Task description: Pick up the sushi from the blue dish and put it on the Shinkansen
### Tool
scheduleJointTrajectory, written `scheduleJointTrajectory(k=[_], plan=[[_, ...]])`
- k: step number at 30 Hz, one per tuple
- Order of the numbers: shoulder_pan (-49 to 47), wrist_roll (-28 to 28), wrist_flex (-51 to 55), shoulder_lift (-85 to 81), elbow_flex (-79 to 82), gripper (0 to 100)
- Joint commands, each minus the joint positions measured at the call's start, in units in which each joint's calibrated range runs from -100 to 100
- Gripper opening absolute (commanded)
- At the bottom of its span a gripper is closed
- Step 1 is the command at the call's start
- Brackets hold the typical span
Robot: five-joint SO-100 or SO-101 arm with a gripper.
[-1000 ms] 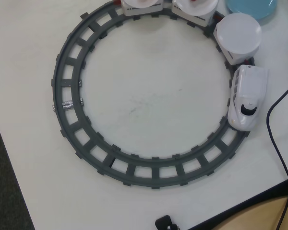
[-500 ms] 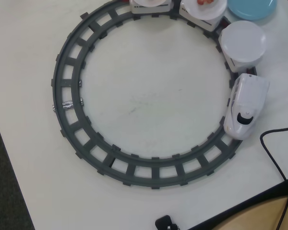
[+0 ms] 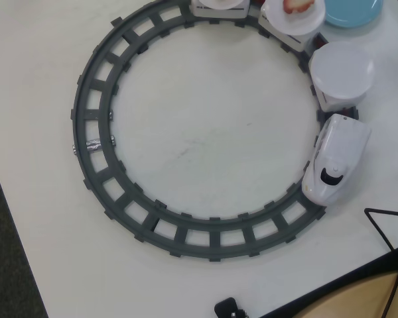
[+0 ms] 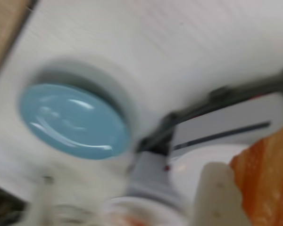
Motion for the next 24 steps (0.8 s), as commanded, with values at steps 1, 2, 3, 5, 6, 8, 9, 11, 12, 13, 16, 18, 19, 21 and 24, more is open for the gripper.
scheduleJointTrajectory(k=[1,2,3,5,6,8,9,11,12,13,16,18,19,21,24], plan=[[-4.88,5.0,-0.14,-4.2,4.41,2],[-6.38,5.74,-1.0,-4.7,4.5,2],[-7.87,6.37,-2.71,-5.29,4.59,2],[-11.04,7.73,-7.08,-5.87,4.68,2],[-12.54,8.52,-9.04,-6.12,4.77,2],[-15.27,10.46,-11.87,-6.54,6.11,2],[-16.5,11.66,-13.67,-6.71,7.64,2],[-18.17,13.97,-17.6,-7.62,11.14,2],[-18.88,15.12,-19.57,-8.29,13.39,2],[-19.58,16.22,-21.45,-8.96,15.63,2],[-20.2,18.64,-27.87,-9.21,22.45,2],[-20.2,19.69,-32.07,-9.21,26.58,2],[-20.28,20.05,-33.78,-9.21,28.02,2],[-20.28,20.68,-36.0,-9.29,30.17,2],[-21.43,22.2,-40.28,-10.05,34.75,2]])
